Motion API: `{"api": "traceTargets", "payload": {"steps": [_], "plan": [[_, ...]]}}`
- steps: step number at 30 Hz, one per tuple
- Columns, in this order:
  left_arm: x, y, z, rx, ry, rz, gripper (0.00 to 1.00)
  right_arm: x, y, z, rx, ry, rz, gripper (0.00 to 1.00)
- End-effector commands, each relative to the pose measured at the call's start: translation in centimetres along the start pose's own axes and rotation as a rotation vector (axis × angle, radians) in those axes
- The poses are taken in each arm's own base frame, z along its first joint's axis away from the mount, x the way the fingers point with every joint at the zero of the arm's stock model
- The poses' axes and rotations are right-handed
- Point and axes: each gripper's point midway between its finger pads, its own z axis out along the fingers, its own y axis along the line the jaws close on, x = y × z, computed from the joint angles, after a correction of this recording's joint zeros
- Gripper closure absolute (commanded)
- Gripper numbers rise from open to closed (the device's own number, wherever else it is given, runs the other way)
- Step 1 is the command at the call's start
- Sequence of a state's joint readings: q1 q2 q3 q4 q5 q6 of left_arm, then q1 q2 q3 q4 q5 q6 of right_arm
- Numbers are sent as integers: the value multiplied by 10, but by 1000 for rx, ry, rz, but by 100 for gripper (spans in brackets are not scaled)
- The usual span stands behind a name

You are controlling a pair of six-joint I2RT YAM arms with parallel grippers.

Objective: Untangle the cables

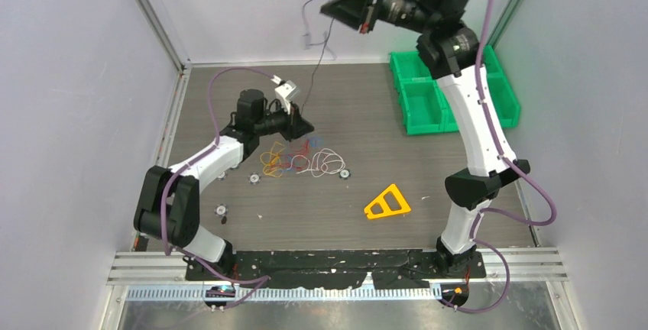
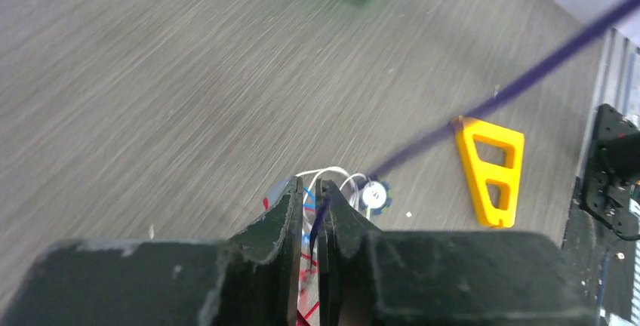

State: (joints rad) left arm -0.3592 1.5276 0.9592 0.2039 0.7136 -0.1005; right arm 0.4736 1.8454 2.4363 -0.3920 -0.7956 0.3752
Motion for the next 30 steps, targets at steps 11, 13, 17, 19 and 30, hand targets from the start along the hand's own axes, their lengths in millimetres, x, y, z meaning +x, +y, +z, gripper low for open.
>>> {"api": "traceTargets", "payload": {"steps": [11, 13, 17, 19, 30], "plan": [[4, 6, -51, -116, 56, 121, 31, -41, -53, -82, 255, -77, -90, 95], [15, 14, -55, -146, 111, 134, 32, -56, -66, -98, 304, -108, -96, 95], [33, 20, -60, -166, 150, 116, 31, -81, -85, -130, 384, -158, -123, 95], [34, 19, -61, -163, 146, 118, 30, -90, -92, -143, 419, -176, -144, 94], [72, 51, -70, -231, 344, 31, 59, -129, -108, -199, 517, -277, -165, 95]]}}
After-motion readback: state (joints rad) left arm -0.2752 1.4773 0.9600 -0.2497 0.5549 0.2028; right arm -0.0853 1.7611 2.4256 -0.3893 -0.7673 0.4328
